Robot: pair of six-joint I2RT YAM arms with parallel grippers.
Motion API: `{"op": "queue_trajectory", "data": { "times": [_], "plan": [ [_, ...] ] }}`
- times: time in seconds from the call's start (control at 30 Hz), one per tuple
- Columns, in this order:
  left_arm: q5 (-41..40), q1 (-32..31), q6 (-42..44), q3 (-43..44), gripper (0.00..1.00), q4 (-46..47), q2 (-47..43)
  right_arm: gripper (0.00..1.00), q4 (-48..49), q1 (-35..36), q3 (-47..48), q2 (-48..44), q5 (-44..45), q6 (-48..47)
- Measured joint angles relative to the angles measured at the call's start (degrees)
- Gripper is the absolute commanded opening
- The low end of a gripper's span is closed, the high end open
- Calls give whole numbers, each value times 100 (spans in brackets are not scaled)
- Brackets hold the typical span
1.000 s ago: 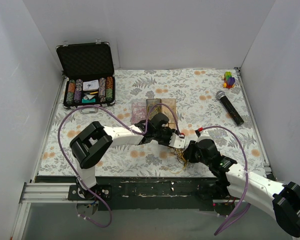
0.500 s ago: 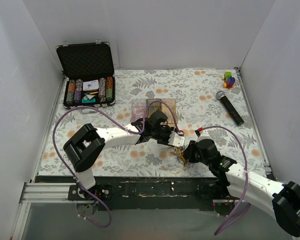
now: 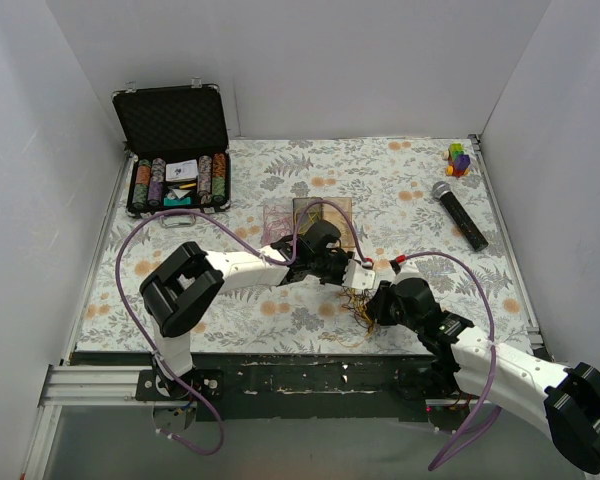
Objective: Untangle the cables
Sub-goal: Untie the cable.
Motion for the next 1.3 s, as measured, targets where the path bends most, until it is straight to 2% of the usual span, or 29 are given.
{"op": "queue_trajectory", "data": {
  "times": [0.27, 0.4, 0.83, 1.03, 1.3],
  "plan": [
    [-151, 20, -157, 0, 0, 15, -61, 31, 2, 2, 0, -2, -2, 4],
    [-431, 22, -531, 0, 0, -4, -439, 31, 7, 2, 0, -4, 0, 7],
    [-723, 31, -1576, 168, 0, -544, -3274, 34, 4, 2, 83, 181, 11, 144],
    [-979, 31, -1644, 678, 0, -549, -3447, 34, 4, 2, 201, 396, 31, 160],
    [-1226, 31, -1427, 1764, 0, -479, -3491, 34, -28, 2, 289, 527, 55, 197]
  ]
}}
